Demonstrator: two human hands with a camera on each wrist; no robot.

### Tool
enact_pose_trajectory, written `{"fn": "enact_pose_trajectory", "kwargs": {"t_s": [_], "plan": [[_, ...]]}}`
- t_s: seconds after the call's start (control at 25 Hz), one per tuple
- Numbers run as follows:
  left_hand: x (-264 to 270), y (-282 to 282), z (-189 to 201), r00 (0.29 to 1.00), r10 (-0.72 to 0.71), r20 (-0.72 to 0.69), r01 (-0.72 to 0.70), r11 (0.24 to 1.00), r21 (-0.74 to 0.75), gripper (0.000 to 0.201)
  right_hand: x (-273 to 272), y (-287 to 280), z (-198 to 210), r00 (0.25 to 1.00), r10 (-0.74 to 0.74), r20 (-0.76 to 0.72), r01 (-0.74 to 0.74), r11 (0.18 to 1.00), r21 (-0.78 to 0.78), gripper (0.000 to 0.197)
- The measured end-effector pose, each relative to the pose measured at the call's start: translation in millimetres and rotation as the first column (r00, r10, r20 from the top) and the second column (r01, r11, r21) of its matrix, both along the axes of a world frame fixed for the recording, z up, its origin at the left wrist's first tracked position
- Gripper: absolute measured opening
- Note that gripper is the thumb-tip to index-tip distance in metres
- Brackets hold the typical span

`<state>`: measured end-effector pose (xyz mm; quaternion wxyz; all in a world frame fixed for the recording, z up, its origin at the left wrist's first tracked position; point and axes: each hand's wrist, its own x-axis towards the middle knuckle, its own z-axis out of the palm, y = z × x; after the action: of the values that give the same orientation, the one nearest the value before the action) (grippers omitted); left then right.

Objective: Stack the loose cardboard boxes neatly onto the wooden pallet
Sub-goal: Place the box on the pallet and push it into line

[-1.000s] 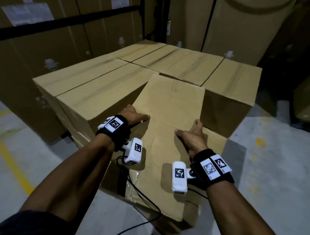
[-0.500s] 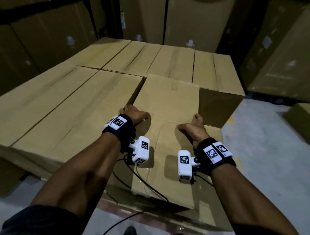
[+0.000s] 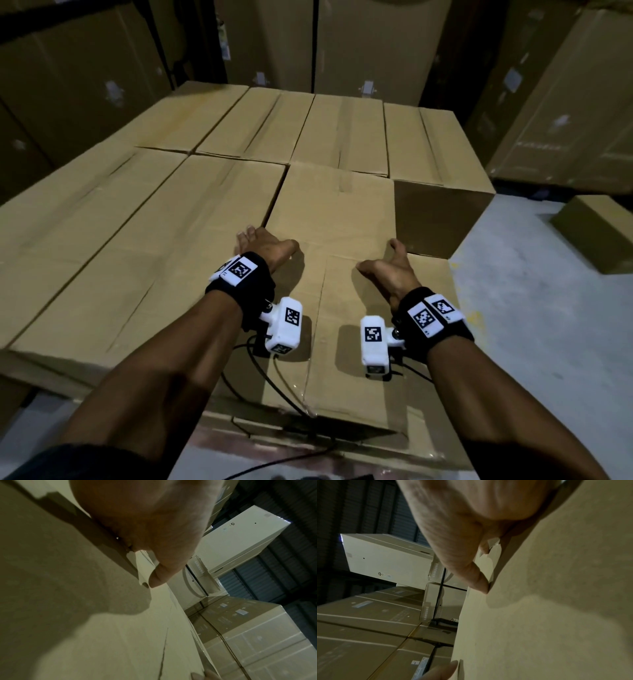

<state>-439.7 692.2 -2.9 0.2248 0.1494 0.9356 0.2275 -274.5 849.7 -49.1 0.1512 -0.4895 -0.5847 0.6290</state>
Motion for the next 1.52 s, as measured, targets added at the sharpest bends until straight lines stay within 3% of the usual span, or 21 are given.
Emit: {"fn": "enact_pose_trajectory", "kwargs": {"t_s": [0.2, 0.4, 0.88, 1.16, 1.24, 1.4, 1.52], "plan": [[7, -4, 1, 0.999, 0.014, -0.034, -0.011, 0.998, 0.066, 0.090, -1, -14, 16, 0.997, 0.039, 0.074, -0.043, 0.998, 0.052, 0.112], [1, -4, -12, 0.983, -0.142, -0.112, 0.129, 0.985, -0.111, 0.089, -8, -15, 23, 0.990, 0.076, 0.116, -0.084, 0.994, 0.068, 0.108], [1, -1, -8, 0.987, -0.132, -0.087, 0.116, 0.978, -0.175, 0.090, -2, -6, 29, 0.984, 0.120, 0.132, -0.130, 0.989, 0.069, 0.101], [11, -29, -10, 0.988, -0.133, -0.074, 0.118, 0.976, -0.185, 0.071, 13, -15, 35, 0.966, 0.193, 0.174, -0.214, 0.970, 0.114, 0.100], [13, -38, -8, 0.991, -0.133, -0.034, 0.124, 0.976, -0.179, 0.072, 21, -21, 36, 0.957, 0.209, 0.199, -0.236, 0.964, 0.123, 0.098], [0, -52, -22, 0.992, -0.126, 0.028, 0.128, 0.988, -0.088, 0.100, 36, -43, 45, 0.938, 0.230, 0.258, -0.271, 0.953, 0.134, 0.092], [16, -75, -15, 0.981, -0.185, 0.063, 0.187, 0.982, -0.026, 0.084, 53, -65, 45, 0.932, 0.225, 0.284, -0.271, 0.953, 0.136, 0.089]]}}
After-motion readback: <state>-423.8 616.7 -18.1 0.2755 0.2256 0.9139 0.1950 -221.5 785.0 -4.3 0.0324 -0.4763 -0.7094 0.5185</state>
